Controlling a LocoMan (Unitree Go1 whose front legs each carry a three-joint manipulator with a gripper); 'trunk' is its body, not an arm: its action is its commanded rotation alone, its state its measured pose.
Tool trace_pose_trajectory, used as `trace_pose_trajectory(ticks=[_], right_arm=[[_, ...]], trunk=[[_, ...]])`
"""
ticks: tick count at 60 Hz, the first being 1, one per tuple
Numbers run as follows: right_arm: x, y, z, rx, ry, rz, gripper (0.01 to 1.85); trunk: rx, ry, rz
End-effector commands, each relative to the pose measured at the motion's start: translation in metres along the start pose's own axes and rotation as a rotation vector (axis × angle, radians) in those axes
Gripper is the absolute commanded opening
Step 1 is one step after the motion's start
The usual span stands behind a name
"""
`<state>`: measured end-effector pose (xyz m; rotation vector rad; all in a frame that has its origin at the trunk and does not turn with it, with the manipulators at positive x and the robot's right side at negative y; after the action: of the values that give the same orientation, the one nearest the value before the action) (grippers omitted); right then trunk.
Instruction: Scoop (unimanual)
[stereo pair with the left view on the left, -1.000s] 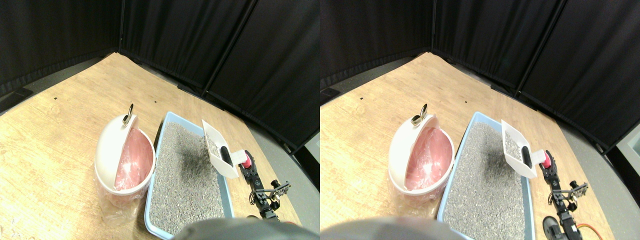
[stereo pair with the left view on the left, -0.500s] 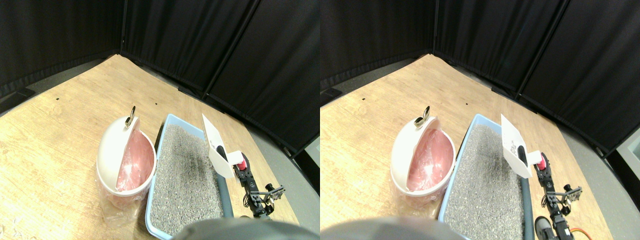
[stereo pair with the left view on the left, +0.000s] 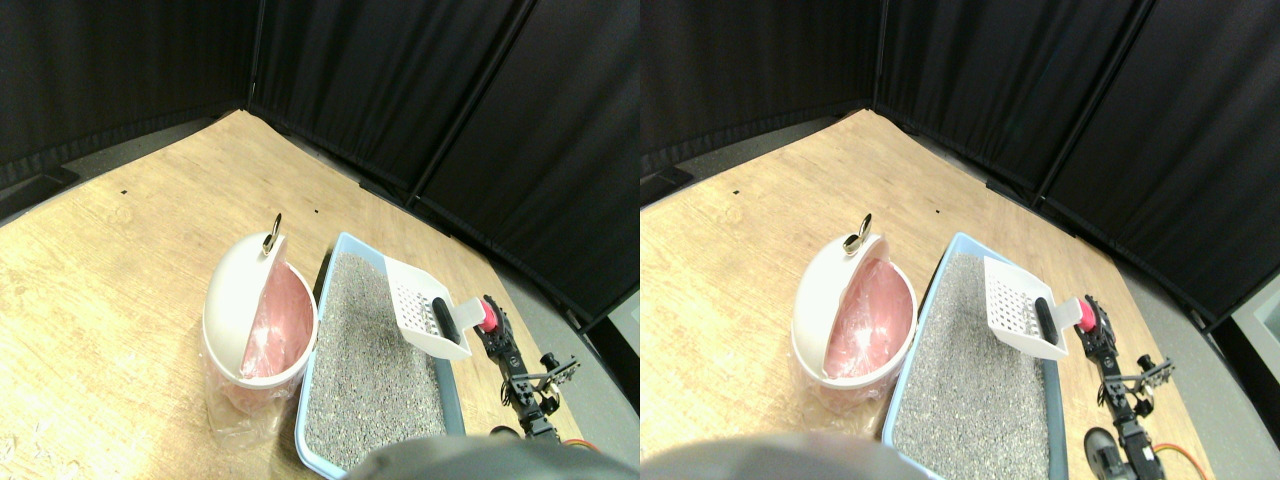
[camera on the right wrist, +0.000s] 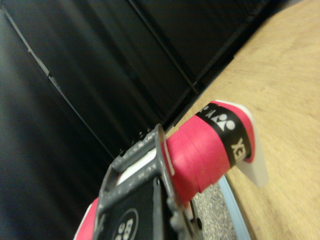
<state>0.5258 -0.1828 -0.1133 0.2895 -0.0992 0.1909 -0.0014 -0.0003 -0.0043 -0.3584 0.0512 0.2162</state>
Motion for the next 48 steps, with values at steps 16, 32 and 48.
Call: trace_pose_trajectory(ticks=[16, 32, 48], right_arm=[[0.017, 0.027, 0.029, -0.139, -0.024, 0.176, 0.06], [0.02, 0.044, 0.031, -0.319, 0.002, 0.28, 0.06], [0.023, 0.062, 0.024, -0.355, 0.051, 0.323, 0.06]], trunk=[[-0.045, 0.004, 0.062], [-0.084, 0.002, 0.116], [-0.125, -0.009, 0.167]])
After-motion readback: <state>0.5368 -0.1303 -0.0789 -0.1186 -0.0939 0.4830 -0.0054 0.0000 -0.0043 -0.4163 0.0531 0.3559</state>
